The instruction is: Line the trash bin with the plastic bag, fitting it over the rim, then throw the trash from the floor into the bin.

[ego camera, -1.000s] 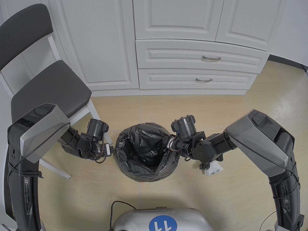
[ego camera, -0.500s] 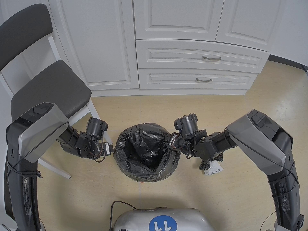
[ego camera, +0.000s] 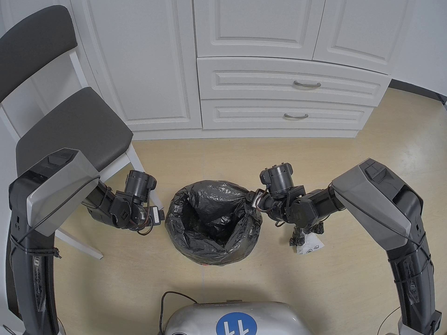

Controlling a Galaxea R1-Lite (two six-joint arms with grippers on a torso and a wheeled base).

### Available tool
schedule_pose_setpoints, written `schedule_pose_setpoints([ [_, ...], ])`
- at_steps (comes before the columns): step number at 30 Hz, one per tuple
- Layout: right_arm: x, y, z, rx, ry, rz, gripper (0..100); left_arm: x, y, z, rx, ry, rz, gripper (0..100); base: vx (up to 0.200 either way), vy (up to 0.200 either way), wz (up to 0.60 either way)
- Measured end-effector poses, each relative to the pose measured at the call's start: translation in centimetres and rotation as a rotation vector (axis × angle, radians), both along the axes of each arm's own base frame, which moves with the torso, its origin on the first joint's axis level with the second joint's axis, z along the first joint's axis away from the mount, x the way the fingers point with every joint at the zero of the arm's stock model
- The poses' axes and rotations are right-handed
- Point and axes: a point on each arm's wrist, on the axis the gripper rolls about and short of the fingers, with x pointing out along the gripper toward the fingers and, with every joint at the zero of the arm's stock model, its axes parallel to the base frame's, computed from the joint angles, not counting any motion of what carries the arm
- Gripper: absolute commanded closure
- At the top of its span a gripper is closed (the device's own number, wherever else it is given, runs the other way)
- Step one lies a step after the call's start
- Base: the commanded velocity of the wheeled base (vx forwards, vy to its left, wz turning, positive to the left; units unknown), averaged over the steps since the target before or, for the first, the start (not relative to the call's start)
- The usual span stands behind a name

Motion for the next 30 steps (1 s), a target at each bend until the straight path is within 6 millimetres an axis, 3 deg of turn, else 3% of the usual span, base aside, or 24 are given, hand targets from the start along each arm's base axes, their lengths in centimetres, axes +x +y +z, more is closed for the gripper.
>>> schedule_pose_setpoints([
  [9,1.0,-0.8,-1.1,-0.003,0.008,-0.024,0,-0.1,-0.3,-0.1,0.000,0.003,-0.006,0,0.000,0.000,0.00],
  [21,0.9,-0.5,-2.5,-0.013,0.042,-0.008,0,-0.2,-0.6,-0.2,0.000,0.006,-0.012,0,0.000,0.000,0.00],
  [30,0.4,-0.5,-1.7,-0.013,0.045,0.000,0,-0.1,-0.6,0.3,-0.004,-0.007,-0.013,0,0.000,0.000,0.00],
])
